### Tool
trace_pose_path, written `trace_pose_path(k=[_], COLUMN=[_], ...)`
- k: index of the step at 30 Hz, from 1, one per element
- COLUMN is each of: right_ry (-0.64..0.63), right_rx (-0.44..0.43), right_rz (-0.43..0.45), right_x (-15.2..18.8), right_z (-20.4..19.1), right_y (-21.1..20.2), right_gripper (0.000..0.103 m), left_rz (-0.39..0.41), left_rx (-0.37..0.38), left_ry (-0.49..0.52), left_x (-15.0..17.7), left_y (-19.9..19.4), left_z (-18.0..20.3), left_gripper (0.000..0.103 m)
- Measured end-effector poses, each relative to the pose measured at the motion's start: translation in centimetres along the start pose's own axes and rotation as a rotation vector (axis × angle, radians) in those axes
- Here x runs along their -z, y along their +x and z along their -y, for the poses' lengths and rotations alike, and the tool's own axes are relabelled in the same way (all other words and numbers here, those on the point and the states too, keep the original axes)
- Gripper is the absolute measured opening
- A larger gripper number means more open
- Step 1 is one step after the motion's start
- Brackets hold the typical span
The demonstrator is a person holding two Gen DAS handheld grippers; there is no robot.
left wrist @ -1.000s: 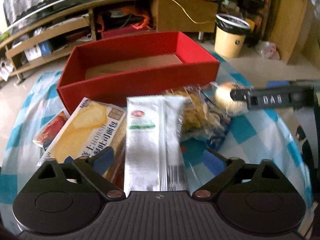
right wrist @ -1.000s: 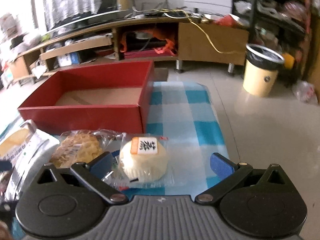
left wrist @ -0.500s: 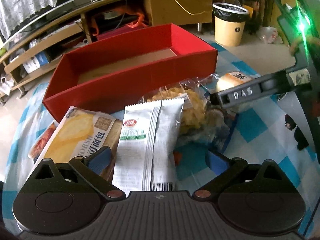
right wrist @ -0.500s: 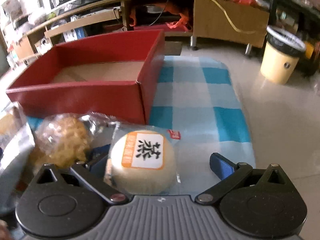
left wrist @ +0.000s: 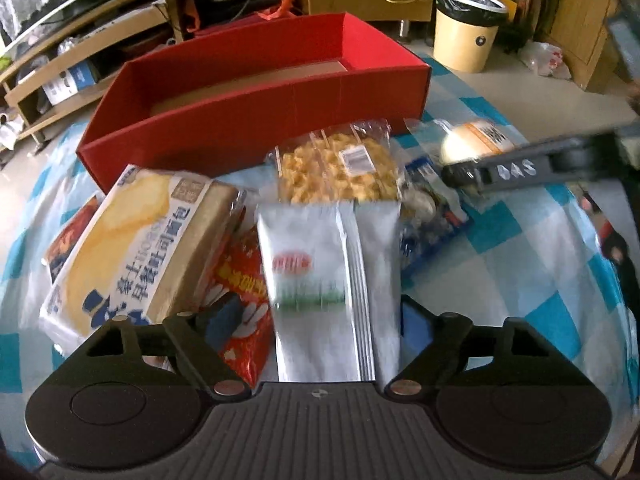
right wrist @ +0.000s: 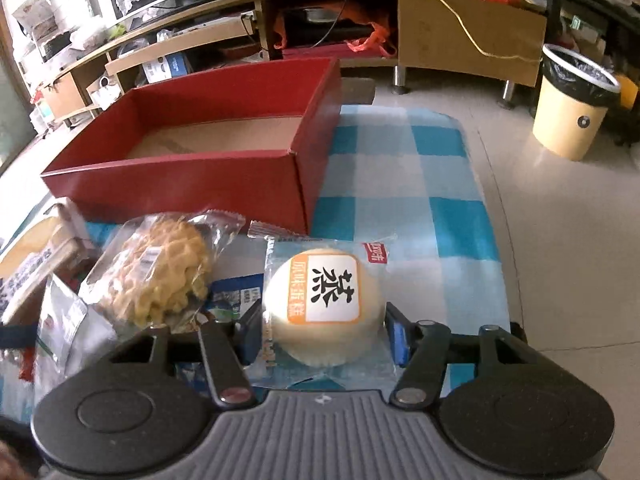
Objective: Organize snacks
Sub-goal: 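Grasp the white sachet with the left tool while the right tool grasps the wrapped round bun, then carry the sachet and bun into the red box and open both tools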
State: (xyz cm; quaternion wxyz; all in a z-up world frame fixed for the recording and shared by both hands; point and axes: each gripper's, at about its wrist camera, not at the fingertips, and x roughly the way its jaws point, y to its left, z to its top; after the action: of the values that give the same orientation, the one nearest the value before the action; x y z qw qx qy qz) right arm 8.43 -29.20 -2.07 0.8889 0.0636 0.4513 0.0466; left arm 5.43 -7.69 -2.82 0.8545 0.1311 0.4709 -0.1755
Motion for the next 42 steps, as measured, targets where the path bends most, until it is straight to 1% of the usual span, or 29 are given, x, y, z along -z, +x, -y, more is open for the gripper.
trace_pose_path(k=[2,3,5,7,8,10,14,18,19,20,21,23,25,27,28,31,33,36,42], right_ry=[0.022,0.027,0.054,0.050,0.045,0.030,-0.009,-0.021,-0.016,-0.011,-0.008,-0.010,-0.008,-0.005,0.002,0.028,0.044,0.063,0.033], right_rx=[-0.025,-0.033,-0.038,-0.032,-0.021,-0.011,0.013,0.023,0.015,0.004,0.004,0.010,0.015,0.016,0.014,0.000,-0.007,0.006,0.006], right_rz=[-0.011,-0.022,-0.018,-0.014,-0.014,-0.010,-0.005,0.004,0.006,0.005,0.006,0.000,0.001,0.009,0.015,0.036,0.054,0.046,0.038], right_x=[0.3,0.4,0.5,0.2,0.1,0.0,0.3,0.5,0.5,0.6,0.7,0.8,0.9,0.9,0.9,1.0,1.2,1.8,2.4], right_z=[0.4,0.4,0.8,0.7,0.6,0.4,-0.2,-0.3,-0.2,-0.2,-0.1,-0.2,-0.2,-0.2,-0.1,0.2,0.4,0.5,-0.4], right_y=[-0.4,-0.4,-0.4,-0.2,0.1,0.2,0.3,0.2,0.2,0.0,-0.1,-0.3,-0.6,-1.1,-1.5,-2.8,-3.8,-4.3,-4.3], right_gripper=[0.055,0.055,0.056,0.064,0.065,0.065,0.065,0.064,0.059,0.056,0.056,0.055,0.054,0.054,0.054,0.054,0.054,0.054,0.054], left_rz=[-0.003,-0.006,-0.007,-0.005,-0.007,-0.001,0.007,0.004,-0.001,-0.007,-0.009,-0.009,-0.015,-0.023,-0.025,-0.028,-0.026,-0.008,0.014], left_rx=[-0.009,-0.018,-0.035,-0.052,-0.057,-0.053,-0.031,-0.046,-0.053,-0.070,-0.090,-0.104,-0.095,-0.097,-0.098,-0.079,-0.063,-0.064,-0.026], left_ry=[-0.010,-0.014,-0.012,0.003,0.005,-0.004,-0.074,-0.085,-0.083,-0.077,-0.061,-0.032,-0.025,-0.028,-0.032,-0.070,-0.071,-0.057,-0.104], left_x=[-0.3,-0.4,-0.1,0.3,0.6,1.1,2.0,2.5,2.6,2.7,2.8,3.0,3.1,3.1,3.0,2.6,2.4,2.3,1.9], left_y=[0.5,0.7,0.9,0.8,0.7,0.3,-0.7,-0.9,-0.8,-0.6,-0.6,-0.9,-1.3,-1.6,-1.9,-2.9,-3.4,-3.8,-4.1], left_z=[0.1,0.2,0.3,0.5,0.5,0.3,-0.3,0.4,0.7,1.0,1.4,2.2,2.6,2.5,2.4,1.7,1.5,1.3,-0.1], left_gripper=[0.093,0.093,0.093,0.093,0.094,0.095,0.098,0.100,0.098,0.096,0.094,0.082,0.071,0.067,0.064,0.061,0.059,0.057,0.054])
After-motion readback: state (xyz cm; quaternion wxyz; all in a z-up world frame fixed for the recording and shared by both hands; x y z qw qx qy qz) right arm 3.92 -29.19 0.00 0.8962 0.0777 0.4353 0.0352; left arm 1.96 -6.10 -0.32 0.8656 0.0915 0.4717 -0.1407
